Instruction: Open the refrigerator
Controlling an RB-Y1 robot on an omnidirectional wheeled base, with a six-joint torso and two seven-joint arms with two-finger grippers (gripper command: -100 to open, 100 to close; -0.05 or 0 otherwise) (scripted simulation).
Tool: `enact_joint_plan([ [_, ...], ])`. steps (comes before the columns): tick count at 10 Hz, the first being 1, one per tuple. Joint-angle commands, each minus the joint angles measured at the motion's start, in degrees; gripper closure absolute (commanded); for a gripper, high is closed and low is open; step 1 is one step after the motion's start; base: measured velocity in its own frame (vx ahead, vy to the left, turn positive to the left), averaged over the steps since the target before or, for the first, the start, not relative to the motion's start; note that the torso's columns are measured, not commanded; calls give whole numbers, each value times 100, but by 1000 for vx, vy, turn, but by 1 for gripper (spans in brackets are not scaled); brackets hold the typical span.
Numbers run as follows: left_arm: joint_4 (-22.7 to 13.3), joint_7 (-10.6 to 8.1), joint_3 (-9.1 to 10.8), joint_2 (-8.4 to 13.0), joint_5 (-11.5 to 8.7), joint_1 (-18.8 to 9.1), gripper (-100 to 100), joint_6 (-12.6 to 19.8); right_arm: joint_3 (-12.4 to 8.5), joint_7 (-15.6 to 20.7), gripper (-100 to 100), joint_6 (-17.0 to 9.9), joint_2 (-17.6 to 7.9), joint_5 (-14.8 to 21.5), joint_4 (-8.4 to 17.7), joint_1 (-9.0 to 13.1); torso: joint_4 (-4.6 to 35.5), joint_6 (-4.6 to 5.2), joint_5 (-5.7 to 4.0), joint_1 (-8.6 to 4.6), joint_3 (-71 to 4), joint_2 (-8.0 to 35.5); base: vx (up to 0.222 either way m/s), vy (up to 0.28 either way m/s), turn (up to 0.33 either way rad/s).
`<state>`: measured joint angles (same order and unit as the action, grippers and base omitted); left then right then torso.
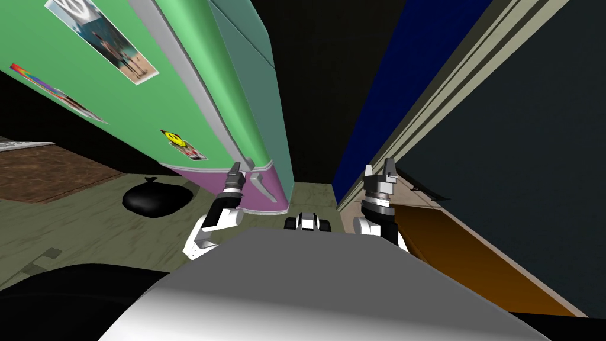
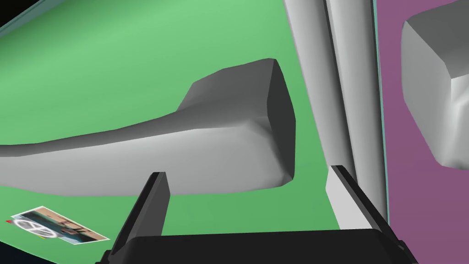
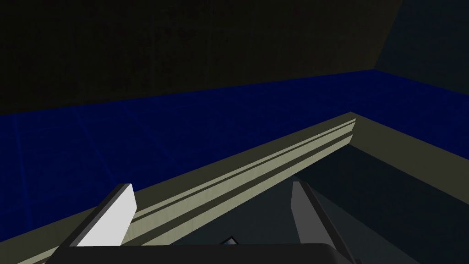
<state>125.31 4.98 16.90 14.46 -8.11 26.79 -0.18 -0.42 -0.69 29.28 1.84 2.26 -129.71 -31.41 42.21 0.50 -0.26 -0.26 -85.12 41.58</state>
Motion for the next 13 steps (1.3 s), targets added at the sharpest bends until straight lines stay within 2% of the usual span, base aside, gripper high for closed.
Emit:
enact_joint_plan([
  [1, 155, 16, 65, 82, -25, -21, -100, 330, 0, 0, 0, 0, 0, 0, 0, 0, -1, 4, -1, -2, -4, -5, 8, -26, 13],
  [2, 262, 28, 123, 143, -47, 6, -100, 568, 0, 0, 0, 0, 0, 0, 0, 0, -4, 7, 1, -3, -4, -7, 13, -35, 23],
  [7, 570, 63, 290, 336, -108, 85, -100, 1251, 0, 0, 0, 0, 0, 0, 0, 0, -11, 15, 0, -23, -5, -11, 16, -39, 30],
  [9, 759, 84, 391, 459, -145, 132, -100, 1617, 0, 0, 0, 0, 0, 0, 0, 0, -18, 23, 3, -28, -5, -15, 17, -43, 20],
  [10, 759, 84, 391, 459, -145, 132, -100, 1662, 0, 0, 0, 0, 0, 0, 0, 0, -19, 24, 2, -38, -5, -15, 14, -34, 15],
  [13, 1005, 111, 520, 621, -193, 195, -100, 2182, 0, 0, 0, 0, 0, 0, 0, 0, -22, 25, 6, -35, -2, -14, 13, -35, 24],
])
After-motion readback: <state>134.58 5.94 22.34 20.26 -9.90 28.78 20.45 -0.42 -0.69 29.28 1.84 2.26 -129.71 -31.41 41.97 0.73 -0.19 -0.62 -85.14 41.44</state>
